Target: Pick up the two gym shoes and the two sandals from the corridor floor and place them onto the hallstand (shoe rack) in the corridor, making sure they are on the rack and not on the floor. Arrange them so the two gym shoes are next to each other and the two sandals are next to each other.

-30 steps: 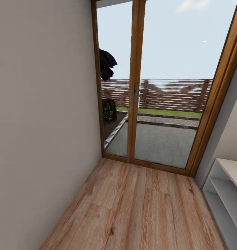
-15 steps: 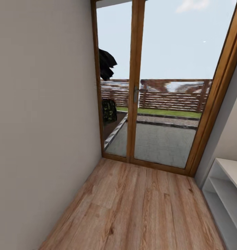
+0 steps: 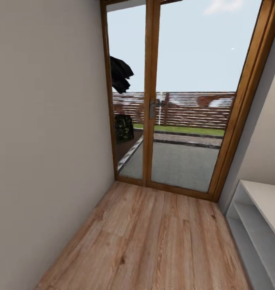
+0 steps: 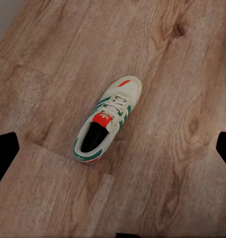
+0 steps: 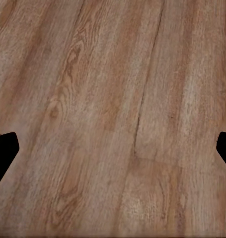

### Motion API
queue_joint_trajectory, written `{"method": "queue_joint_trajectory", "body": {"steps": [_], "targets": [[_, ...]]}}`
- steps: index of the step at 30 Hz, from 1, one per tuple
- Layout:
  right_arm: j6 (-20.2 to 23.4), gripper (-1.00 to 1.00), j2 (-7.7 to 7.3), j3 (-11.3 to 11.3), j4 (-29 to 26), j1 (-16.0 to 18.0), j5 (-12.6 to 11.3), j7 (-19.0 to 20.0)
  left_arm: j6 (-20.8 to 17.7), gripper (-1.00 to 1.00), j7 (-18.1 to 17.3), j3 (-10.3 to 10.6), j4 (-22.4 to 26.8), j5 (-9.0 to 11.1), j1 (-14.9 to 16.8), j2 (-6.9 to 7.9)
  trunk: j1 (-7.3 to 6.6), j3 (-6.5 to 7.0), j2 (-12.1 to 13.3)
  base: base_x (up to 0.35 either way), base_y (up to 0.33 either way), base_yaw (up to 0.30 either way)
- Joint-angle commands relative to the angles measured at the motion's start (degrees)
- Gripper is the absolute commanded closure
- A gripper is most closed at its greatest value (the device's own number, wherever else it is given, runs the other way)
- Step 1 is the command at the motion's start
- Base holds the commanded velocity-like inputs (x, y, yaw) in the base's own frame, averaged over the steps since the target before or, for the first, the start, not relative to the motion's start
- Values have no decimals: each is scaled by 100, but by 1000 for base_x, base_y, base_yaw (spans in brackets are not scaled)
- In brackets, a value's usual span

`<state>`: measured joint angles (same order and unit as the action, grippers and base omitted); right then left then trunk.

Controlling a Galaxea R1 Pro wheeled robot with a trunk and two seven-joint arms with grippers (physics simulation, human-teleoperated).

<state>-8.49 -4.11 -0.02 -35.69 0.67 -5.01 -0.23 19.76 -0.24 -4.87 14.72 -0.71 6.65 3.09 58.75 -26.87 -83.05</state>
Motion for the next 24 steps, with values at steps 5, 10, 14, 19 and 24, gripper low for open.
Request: {"method": "queue_joint_trajectory", "body": {"steps": [5,10,14,19,24], "targets": [[-21,-100,-2,6,4,3,-53,-3,19,-100,-2,-28,-4,-8,4,4,-2,-6,-3,-88,-74,0],[-16,-100,-2,4,4,3,-53,-1,19,-100,-2,-30,-1,-8,6,10,-2,-6,-3,-30,-25,0],[-14,-100,0,14,6,3,-49,21,19,-100,-7,-33,4,-8,9,14,-2,-6,-3,-13,-11,0],[-13,-100,5,31,-21,3,-46,28,-19,-100,-12,-44,10,-8,80,26,-2,-6,-3,-5,-4,0],[-8,-100,-18,37,-238,34,-39,17,-108,-100,-45,-52,8,-1,348,115,-2,-6,-3,-1,-1,0]]}}
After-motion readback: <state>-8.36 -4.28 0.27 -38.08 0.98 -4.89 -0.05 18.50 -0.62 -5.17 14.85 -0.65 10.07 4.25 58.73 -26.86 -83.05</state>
